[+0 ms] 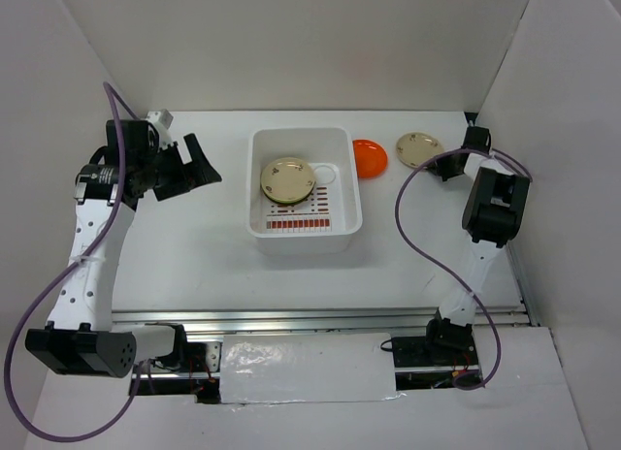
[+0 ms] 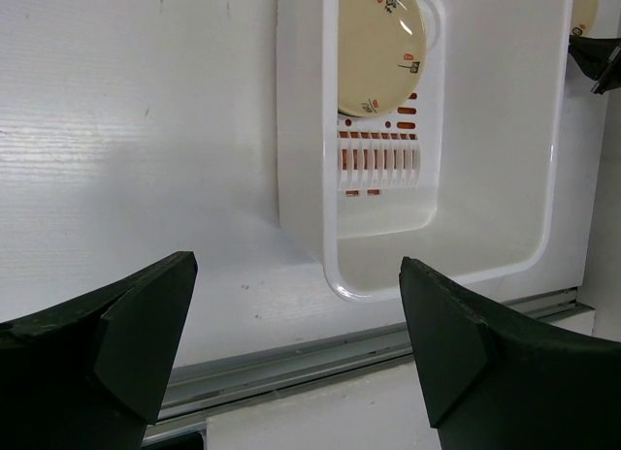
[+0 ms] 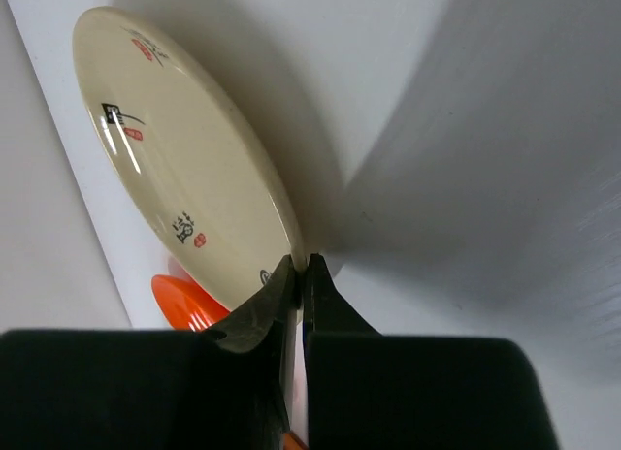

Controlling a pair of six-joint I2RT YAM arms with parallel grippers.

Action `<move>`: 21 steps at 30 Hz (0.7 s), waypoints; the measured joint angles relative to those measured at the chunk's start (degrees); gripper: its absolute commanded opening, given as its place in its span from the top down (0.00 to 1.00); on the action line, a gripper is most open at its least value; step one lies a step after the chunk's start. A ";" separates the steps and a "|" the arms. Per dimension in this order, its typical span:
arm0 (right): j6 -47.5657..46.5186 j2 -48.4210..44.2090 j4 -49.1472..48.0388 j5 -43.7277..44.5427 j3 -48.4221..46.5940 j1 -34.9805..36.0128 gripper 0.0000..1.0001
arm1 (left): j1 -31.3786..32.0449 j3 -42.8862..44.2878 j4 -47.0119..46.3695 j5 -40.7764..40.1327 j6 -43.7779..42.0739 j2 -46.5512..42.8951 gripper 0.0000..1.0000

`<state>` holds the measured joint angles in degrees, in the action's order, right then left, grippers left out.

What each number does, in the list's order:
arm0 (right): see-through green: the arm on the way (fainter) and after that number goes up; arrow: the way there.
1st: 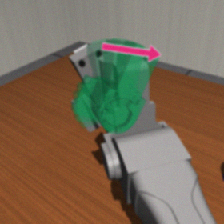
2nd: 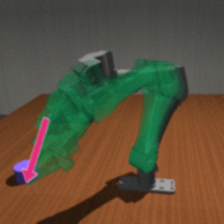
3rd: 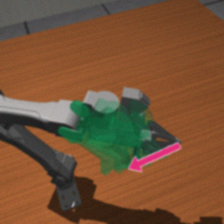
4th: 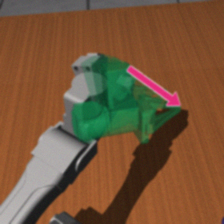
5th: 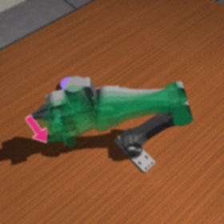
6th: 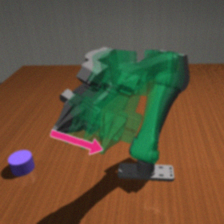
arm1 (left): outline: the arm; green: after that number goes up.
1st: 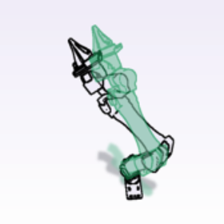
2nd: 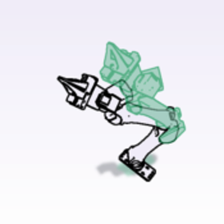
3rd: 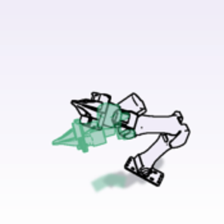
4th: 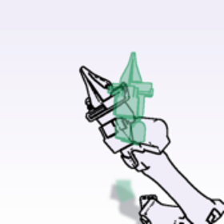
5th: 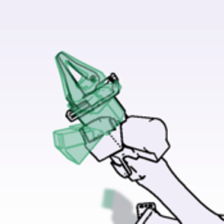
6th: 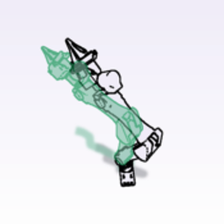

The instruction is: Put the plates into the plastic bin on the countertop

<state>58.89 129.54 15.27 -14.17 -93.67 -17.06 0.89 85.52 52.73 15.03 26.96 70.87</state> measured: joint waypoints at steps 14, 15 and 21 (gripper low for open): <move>0.37 -15.93 2.60 6.29 4.07 3.41 1.00 | -0.39 4.37 1.42 -2.86 -0.02 0.63 0.01; -0.61 -18.80 3.06 6.91 3.85 4.44 1.00 | -0.39 4.37 1.42 -3.08 -0.02 0.55 0.01; -6.54 -33.29 4.44 5.84 1.22 15.26 1.00 | -0.39 2.82 1.33 -3.93 0.07 -0.59 0.01</move>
<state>52.36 96.25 19.70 -8.34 -92.44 -1.80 0.49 88.33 54.06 11.09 27.03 70.28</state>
